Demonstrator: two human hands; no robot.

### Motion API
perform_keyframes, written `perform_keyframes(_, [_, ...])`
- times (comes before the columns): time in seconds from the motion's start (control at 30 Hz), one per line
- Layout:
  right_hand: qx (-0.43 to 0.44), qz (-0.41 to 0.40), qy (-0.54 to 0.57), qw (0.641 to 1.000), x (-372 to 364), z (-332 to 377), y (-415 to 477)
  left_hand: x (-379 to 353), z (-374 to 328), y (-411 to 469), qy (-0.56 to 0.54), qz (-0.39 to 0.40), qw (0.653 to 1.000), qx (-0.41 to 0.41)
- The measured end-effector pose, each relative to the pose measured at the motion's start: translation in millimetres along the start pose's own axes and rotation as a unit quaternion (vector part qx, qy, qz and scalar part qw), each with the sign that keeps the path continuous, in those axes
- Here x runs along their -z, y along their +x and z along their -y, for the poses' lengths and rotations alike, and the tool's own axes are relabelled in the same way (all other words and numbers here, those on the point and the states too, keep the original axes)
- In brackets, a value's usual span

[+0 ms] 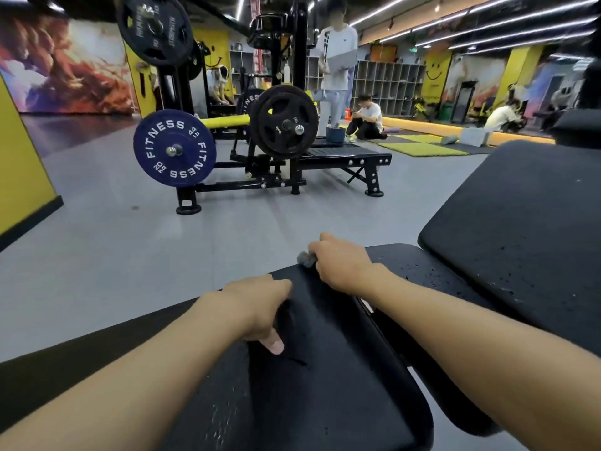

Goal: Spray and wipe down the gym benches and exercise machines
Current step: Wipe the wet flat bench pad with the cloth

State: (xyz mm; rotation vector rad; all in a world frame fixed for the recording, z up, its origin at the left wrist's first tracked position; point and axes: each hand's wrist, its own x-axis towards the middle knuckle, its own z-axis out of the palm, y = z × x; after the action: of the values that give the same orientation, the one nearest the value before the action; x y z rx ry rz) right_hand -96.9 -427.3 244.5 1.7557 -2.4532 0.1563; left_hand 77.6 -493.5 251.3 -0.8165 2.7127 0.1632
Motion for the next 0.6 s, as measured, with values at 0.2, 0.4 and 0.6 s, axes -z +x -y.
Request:
perform_keyframes(0.2, [-0.009, 0.006, -0.01, 1.0, -5, 10, -5, -4, 9, 4, -0.018, -0.01, 0.999, -0.049])
perform_keyframes(0.4, [-0.094, -0.039, -0.025, 0.995, -12, 22, -8, 2, 6, -6, -0.024, -0.01, 0.997, -0.078])
perform_keyframes(0.6, [-0.151, -0.043, -0.007, 0.988, -4, 20, -13, -4, 14, -5, -0.027, -0.031, 0.995, -0.096])
